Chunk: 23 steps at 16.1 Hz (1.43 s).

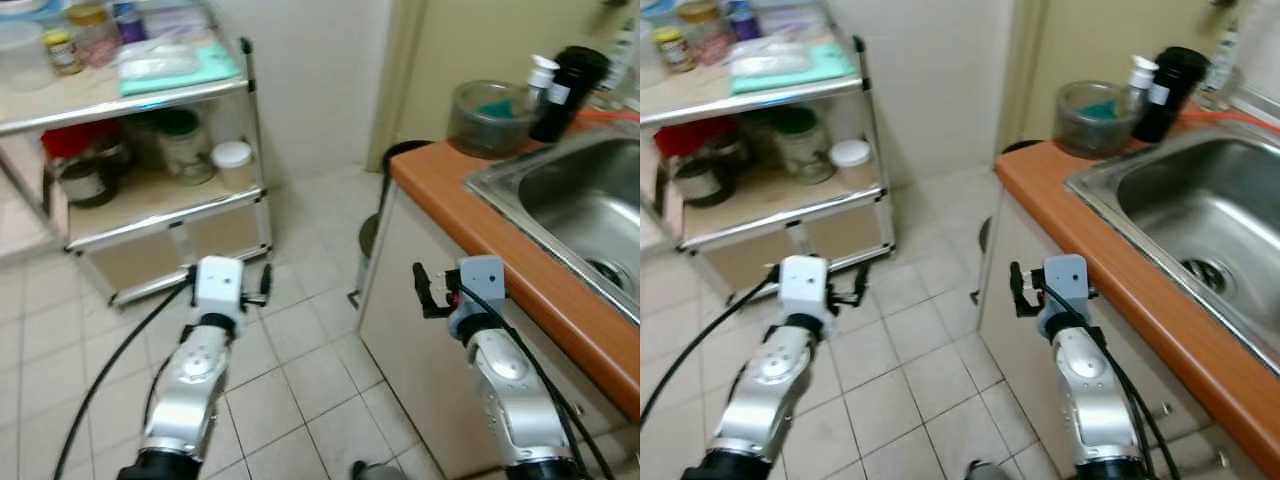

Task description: Kitchen organization

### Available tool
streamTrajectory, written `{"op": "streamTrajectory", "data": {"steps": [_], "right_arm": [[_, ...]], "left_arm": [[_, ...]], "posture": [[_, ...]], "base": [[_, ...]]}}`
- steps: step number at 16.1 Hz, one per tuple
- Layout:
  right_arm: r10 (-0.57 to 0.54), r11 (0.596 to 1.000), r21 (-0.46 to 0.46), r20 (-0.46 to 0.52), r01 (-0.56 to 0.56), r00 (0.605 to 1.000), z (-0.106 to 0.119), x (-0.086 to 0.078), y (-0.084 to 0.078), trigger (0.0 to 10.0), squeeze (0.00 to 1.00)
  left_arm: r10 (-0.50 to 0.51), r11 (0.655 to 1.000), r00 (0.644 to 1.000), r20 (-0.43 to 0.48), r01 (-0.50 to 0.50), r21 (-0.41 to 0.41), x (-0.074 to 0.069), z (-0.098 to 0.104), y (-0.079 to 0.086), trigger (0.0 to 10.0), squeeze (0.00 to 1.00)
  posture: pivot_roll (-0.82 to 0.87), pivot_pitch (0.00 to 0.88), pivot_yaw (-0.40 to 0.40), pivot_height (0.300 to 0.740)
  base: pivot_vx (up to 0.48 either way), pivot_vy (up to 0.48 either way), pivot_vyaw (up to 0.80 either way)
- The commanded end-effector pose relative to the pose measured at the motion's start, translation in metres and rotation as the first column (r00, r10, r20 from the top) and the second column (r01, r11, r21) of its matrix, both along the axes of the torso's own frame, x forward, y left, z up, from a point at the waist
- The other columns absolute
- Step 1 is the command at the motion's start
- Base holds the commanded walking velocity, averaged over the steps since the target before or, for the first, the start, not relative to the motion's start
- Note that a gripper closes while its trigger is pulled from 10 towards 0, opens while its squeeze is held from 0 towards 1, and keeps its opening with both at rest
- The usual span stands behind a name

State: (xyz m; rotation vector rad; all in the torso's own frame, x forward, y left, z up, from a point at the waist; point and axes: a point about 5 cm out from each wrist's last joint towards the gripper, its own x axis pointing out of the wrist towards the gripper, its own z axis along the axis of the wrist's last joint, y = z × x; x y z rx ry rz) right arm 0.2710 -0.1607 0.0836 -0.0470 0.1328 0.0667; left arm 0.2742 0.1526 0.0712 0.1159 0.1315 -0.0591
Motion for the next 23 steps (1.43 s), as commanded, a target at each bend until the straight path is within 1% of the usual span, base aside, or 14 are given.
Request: {"op": "streamTrajectory", "data": {"steps": [1,2,3,4,5,6,7,9,10,12,15,17,22,23], "right_arm": [[-0.084,0.996,0.027,0.044,0.083,0.996,0.013,0.004,-0.018,10.0,1.0],[-0.044,0.999,0.028,0.044,0.043,0.998,0.013,0.005,-0.01,10.0,1.0],[0.003,1.0,0.021,0.064,-0.005,0.998,0.017,0.007,0.001,10.0,1.0],[0.023,1.0,0.008,0.078,-0.023,0.997,0.019,0.007,0.006,10.0,1.0],[0.055,0.998,-0.019,0.113,-0.054,0.992,0.025,0.006,0.012,10.0,1.0],[0.087,0.996,-0.003,0.143,-0.087,0.986,0.03,0.003,0.02,10.0,1.0],[0.068,0.998,0.003,0.185,-0.069,0.98,0.035,0.001,0.021,10.0,1.0],[0.063,0.997,0.03,0.17,-0.069,0.983,0.033,-0.001,0.022,10.0,1.0],[0.075,0.994,0.066,0.147,-0.085,0.986,0.032,-0.003,0.025,10.0,1.0],[0.07,0.994,0.073,0.165,-0.083,0.984,0.036,-0.005,0.028,10.0,1.0],[0.059,0.994,0.076,0.201,-0.076,0.978,0.044,-0.005,0.029,10.0,1.0],[0.041,0.994,0.089,0.216,-0.061,0.976,0.052,-0.004,0.027,10.0,1.0],[0.019,1.0,0.004,0.188,-0.02,0.982,0.058,0.0,0.02,10.0,1.0],[0.012,1.0,0.006,0.181,-0.013,0.983,0.058,-0.001,0.02,10.0,1.0]], "left_arm": [[0.008,1.0,0.997,0.07,-0.007,-0.018,0.001,0.012,-0.001,10.0,0.0],[0.028,0.999,0.997,0.072,-0.026,-0.025,-0.001,0.015,0.005,10.0,0.0],[-0.015,0.997,1.0,0.016,0.016,-0.074,-0.005,0.017,0.007,10.0,0.0],[-0.019,0.997,0.999,0.029,0.021,-0.077,-0.007,0.02,0.008,10.0,0.0],[-0.022,0.999,0.998,0.066,0.024,-0.029,-0.009,0.023,0.01,10.0,0.0],[-0.023,0.999,0.996,0.09,0.021,0.026,-0.012,0.025,0.013,10.0,0.0],[-0.035,0.999,0.996,0.078,0.033,0.028,-0.012,0.024,0.014,10.0,0.0],[-0.07,0.997,0.996,0.05,0.068,0.045,-0.011,0.023,0.013,10.0,0.0],[-0.048,0.998,0.997,0.058,0.046,0.034,-0.009,0.027,0.016,10.0,0.0],[0.013,1.0,0.997,0.079,-0.015,0.023,-0.008,0.031,0.02,10.0,0.0],[0.014,0.999,0.996,0.088,-0.017,0.031,-0.011,0.034,0.02,10.0,0.0],[0.024,1.0,0.994,0.11,-0.025,0.006,-0.011,0.042,0.021,10.0,0.0],[0.005,1.0,0.993,0.117,-0.005,0.002,-0.012,0.047,0.015,10.0,0.0],[0.006,1.0,0.993,0.117,-0.006,-0.001,-0.013,0.047,0.015,10.0,0.0]], "posture": [[-0.08,0.0,0.027,0.74],[-0.08,0.0,0.037,0.74],[-0.08,0.0,0.053,0.74],[-0.08,0.0,0.059,0.74],[-0.08,0.0,0.077,0.74],[-0.09,0.0,0.104,0.74],[-0.08,0.0,0.115,0.74],[-0.07,0.0,0.118,0.74],[-0.07,0.0,0.115,0.74],[-0.07,0.0,0.104,0.74],[-0.06,0.0,0.096,0.74],[-0.06,0.0,0.077,0.74],[-0.06,0.0,0.057,0.74],[-0.06,0.0,0.055,0.74]], "base": [[0.0,0.0,-0.8],[0.0,0.0,-0.8],[0.0,0.0,-0.8],[0.0,0.0,-0.8],[0.0,0.0,-0.8],[0.0,0.0,-0.8],[0.0,0.0,-0.8],[0.0,0.0,-0.8],[0.0,0.0,-0.8],[0.0,0.0,-0.8],[0.0,0.0,-0.8],[0.0,0.0,-0.8],[0.0,0.0,-0.8],[0.0,0.0,-0.8]]}}
